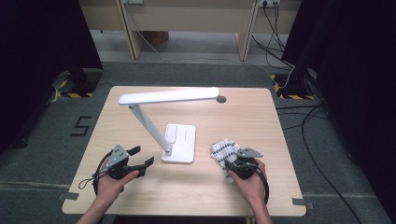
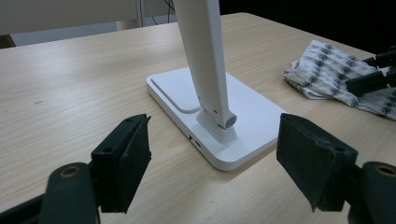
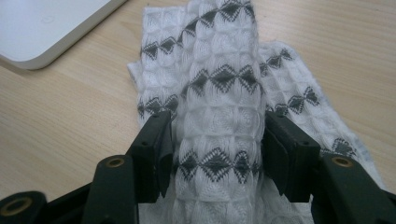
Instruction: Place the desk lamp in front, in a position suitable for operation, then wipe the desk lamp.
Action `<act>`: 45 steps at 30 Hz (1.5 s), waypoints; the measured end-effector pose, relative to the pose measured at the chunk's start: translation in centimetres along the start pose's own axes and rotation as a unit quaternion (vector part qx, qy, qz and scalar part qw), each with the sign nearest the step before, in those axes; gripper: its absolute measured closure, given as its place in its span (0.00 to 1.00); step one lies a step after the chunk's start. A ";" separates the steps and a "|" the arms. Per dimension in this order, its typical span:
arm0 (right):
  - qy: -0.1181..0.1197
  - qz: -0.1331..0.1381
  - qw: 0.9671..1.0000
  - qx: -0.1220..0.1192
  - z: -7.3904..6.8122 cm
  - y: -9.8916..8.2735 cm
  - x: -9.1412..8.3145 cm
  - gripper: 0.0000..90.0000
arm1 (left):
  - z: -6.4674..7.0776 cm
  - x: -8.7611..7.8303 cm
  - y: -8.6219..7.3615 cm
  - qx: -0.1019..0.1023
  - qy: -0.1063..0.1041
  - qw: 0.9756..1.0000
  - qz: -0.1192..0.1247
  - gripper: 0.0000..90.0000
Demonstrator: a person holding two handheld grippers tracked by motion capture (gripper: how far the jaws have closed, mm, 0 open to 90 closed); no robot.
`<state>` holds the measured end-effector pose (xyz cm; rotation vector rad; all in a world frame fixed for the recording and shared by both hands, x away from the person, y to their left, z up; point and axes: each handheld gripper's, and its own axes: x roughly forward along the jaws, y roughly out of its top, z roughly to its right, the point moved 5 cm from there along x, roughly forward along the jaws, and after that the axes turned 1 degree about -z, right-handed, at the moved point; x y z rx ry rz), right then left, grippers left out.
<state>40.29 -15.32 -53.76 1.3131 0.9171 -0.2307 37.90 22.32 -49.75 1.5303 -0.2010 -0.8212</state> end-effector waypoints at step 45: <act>0.077 0.084 0.987 -0.111 -9.2 5.6 -5.4 0.89 | 4.0 -0.6 2.6 0.009 -0.083 0.997 0.006 0.28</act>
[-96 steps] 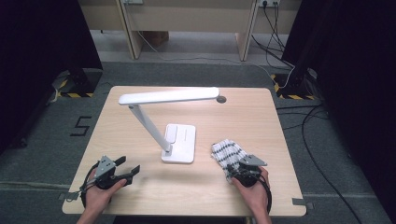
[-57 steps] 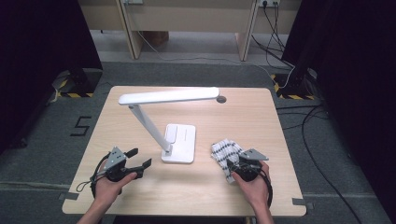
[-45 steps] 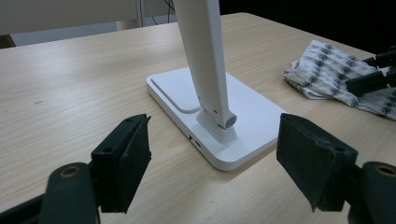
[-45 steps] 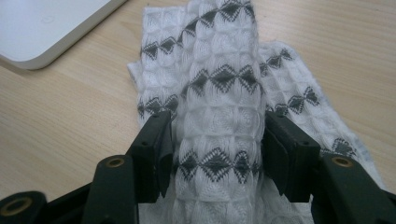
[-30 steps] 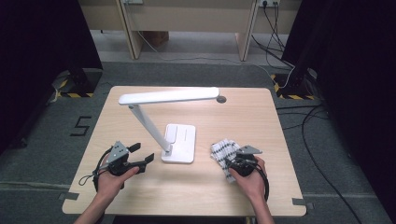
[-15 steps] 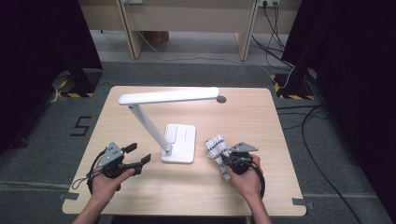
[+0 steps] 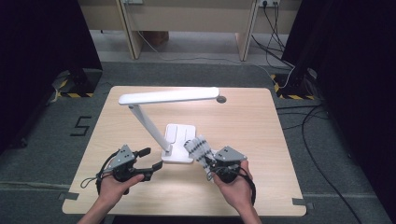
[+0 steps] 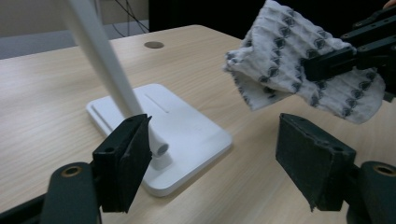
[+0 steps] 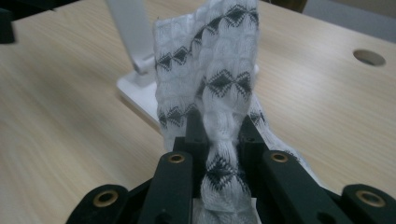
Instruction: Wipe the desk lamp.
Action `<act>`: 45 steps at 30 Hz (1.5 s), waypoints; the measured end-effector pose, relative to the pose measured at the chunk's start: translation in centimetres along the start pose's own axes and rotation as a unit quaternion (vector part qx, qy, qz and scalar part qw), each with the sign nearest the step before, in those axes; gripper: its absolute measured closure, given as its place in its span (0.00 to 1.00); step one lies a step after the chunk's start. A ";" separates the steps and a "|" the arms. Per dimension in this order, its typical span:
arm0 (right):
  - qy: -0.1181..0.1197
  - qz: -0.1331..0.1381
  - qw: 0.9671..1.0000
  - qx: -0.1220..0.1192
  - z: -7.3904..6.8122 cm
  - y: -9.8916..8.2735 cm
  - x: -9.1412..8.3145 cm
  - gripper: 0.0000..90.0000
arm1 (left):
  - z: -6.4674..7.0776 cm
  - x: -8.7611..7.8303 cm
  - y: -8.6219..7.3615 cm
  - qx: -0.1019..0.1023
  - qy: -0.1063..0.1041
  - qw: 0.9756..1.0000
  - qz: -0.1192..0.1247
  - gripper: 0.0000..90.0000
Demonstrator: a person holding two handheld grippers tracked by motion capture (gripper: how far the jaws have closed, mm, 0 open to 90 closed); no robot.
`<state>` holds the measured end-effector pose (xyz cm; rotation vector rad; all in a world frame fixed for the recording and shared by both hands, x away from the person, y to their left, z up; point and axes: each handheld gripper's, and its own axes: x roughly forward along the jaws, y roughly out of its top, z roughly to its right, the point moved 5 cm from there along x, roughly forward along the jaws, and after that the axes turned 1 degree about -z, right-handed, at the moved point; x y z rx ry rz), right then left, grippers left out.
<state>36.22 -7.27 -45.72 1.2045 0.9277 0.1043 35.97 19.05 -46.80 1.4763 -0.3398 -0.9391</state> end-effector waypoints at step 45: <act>0.080 0.050 0.990 -0.103 -6.6 2.4 1.3 0.89 | 0.9 1.7 1.6 -0.014 -0.114 0.993 -0.006 0.54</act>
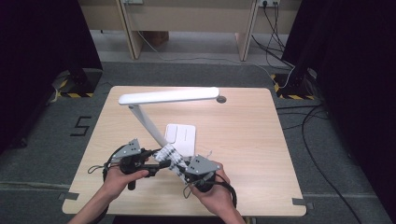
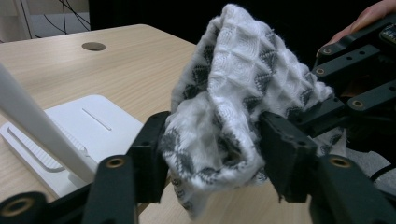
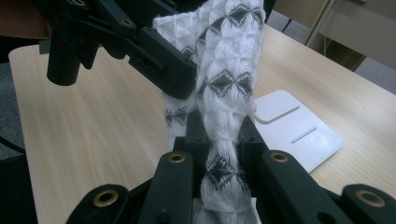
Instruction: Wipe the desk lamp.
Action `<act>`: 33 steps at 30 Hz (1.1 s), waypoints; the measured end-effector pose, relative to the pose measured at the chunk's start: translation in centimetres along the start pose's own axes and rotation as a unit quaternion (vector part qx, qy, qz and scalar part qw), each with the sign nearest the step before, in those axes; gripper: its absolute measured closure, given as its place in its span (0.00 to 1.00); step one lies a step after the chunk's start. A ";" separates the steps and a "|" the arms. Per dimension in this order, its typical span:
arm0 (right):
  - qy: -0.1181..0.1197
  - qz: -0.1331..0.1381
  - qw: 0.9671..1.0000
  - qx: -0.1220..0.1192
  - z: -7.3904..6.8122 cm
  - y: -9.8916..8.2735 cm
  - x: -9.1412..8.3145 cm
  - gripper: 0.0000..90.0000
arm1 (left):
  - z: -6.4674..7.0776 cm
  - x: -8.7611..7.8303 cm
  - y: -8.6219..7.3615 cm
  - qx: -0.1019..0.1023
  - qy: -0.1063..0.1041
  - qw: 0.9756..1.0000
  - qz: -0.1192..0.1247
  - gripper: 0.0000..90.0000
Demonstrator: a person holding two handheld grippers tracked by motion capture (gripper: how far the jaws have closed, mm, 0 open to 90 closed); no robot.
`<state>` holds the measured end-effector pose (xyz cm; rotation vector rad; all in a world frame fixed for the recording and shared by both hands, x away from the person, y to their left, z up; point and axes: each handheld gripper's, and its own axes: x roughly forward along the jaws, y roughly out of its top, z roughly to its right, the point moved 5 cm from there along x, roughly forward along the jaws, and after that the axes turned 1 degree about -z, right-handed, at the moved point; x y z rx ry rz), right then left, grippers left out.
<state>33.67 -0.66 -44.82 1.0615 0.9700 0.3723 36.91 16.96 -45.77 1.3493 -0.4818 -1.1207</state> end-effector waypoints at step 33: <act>0.000 0.069 0.994 0.082 4.4 3.1 -2.3 0.60 | -0.7 -8.1 1.1 -0.017 0.051 0.996 0.074 0.92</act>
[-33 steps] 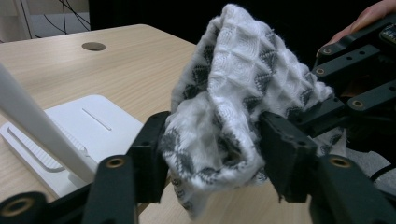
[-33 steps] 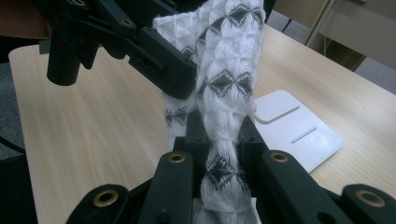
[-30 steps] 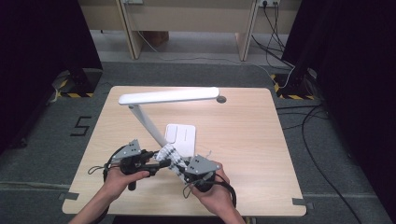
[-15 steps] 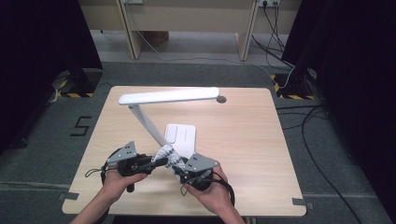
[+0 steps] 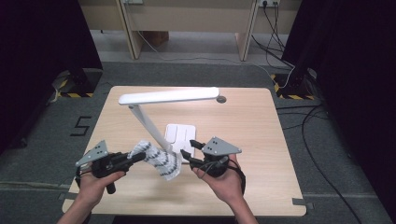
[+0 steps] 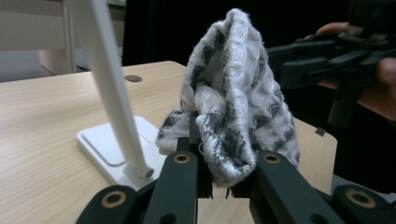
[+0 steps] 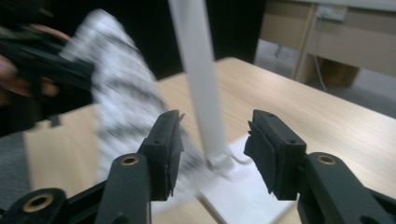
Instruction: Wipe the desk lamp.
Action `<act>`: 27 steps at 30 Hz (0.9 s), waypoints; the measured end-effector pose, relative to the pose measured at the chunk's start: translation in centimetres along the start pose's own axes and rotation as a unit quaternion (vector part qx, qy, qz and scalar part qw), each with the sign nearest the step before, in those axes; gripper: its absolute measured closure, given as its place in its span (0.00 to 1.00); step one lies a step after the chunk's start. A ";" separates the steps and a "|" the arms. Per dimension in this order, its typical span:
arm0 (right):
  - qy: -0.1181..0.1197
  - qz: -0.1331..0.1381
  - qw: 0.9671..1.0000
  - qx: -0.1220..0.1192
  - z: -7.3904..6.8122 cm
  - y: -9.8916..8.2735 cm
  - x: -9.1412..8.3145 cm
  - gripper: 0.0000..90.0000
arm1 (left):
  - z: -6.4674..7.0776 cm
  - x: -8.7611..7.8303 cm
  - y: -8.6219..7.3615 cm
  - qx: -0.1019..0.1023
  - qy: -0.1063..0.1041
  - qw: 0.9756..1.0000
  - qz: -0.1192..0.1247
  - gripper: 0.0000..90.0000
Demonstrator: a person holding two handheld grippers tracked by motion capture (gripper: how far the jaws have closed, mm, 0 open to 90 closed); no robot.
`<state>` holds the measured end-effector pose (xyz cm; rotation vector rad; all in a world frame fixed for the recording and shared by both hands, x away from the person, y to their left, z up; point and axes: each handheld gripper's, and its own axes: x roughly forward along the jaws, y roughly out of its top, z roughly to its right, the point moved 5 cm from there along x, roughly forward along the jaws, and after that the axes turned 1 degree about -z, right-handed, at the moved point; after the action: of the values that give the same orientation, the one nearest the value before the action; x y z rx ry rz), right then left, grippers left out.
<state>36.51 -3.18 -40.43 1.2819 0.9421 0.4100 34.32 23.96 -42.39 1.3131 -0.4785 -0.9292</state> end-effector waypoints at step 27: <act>-0.034 -0.158 0.986 0.033 2.9 -7.2 11.2 0.56 | -2.0 -9.2 7.0 0.012 0.101 0.992 0.080 0.92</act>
<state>43.59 1.17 -51.17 1.1730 1.0870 0.0883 32.77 32.36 -34.38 1.3543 -0.4315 -0.6525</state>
